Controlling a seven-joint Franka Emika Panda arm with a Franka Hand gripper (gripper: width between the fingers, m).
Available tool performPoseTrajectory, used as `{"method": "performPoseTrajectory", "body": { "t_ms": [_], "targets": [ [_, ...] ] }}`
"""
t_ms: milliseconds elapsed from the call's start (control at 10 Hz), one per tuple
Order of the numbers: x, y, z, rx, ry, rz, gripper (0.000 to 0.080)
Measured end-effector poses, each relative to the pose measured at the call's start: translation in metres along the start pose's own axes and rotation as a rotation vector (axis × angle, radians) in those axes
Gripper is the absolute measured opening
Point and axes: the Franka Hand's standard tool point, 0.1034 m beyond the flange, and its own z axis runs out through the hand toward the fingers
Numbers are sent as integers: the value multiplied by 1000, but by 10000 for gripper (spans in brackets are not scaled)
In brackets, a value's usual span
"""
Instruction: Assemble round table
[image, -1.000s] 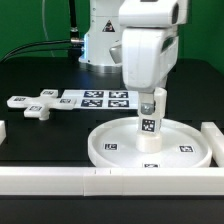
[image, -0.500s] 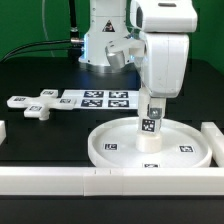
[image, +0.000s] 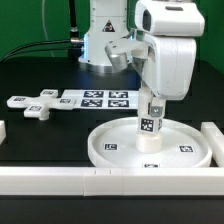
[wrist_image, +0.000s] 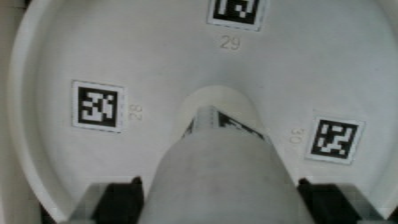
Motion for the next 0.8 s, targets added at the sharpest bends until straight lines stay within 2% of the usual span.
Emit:
{"method": "performPoseTrajectory", "body": {
  "t_ms": [500, 800],
  "targets": [
    [-4, -1, 1, 6, 0, 119, 413],
    [-3, -3, 1, 15, -2, 457, 413]
  ]
}}
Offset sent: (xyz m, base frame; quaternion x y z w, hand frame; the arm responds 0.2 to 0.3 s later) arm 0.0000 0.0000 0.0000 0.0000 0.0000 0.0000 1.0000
